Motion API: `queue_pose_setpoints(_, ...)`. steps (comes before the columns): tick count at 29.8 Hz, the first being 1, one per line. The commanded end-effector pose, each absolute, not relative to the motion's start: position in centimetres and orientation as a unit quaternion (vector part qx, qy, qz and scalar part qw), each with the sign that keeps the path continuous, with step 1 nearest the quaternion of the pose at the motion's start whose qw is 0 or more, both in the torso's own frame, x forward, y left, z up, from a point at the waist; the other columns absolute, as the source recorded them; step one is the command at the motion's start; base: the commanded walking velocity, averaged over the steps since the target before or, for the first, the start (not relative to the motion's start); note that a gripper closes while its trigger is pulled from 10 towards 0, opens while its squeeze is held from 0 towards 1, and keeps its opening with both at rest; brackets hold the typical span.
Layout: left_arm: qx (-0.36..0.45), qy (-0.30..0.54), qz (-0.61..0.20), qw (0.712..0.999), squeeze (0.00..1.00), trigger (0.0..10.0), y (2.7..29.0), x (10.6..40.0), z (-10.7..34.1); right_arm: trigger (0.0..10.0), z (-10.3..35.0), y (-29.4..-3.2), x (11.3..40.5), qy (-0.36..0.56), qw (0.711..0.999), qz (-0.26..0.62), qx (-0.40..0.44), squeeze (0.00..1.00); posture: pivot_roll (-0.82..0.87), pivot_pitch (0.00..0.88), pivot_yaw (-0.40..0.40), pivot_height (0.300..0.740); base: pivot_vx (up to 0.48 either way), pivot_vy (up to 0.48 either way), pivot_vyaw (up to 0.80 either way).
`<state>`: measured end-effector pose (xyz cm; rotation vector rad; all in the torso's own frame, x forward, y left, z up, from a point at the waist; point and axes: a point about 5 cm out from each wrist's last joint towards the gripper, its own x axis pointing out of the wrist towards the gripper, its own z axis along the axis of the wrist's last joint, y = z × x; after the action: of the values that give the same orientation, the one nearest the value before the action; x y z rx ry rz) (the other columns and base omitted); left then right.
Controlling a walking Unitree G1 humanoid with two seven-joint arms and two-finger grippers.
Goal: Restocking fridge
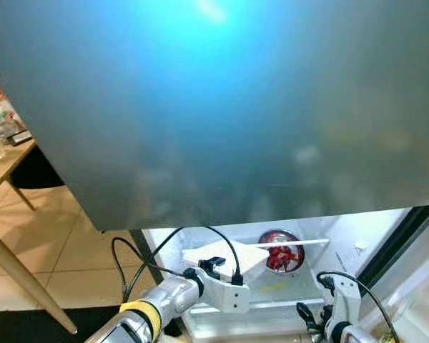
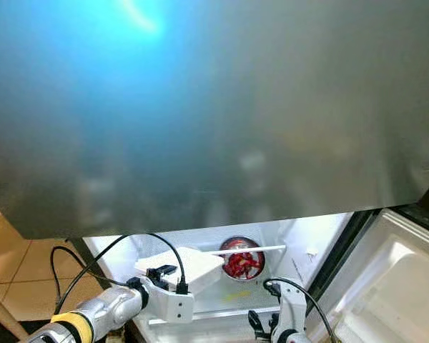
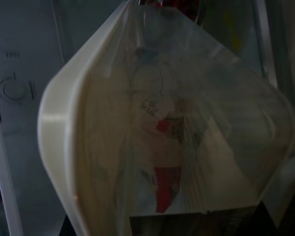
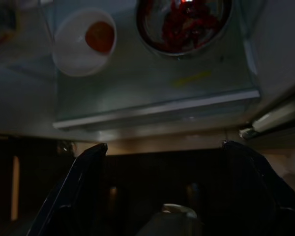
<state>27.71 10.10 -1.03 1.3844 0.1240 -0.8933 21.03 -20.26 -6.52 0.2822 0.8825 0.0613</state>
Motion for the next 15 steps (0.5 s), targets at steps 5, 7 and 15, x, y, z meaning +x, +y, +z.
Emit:
queue_pose_setpoints(5,0.654,0.049,-0.335,0.677,0.0,10.0,11.0,28.3,-0.9,10.0,-6.1,-20.0,21.6,0.411,0.898,0.045,0.15,0.0,-0.01,0.0,0.041,0.63,0.0,0.0,0.0)
queue_pose_setpoints(7,0.659,0.017,-0.311,0.685,0.0,10.0,10.5,28.7,-0.4,10.0,-5.8,-19.8,22.2,0.399,0.902,0.05,0.159,0.0,0.0,0.0,0.041,0.62,0.0,0.0,0.0)
queue_pose_setpoints(15,0.667,-0.076,-0.251,0.697,0.0,10.0,9.3,29.5,1.3,10.0,-3.8,-19.5,24.7,0.334,0.911,0.071,0.232,0.0,0.0,0.0,0.042,0.59,0.0,0.0,0.0)
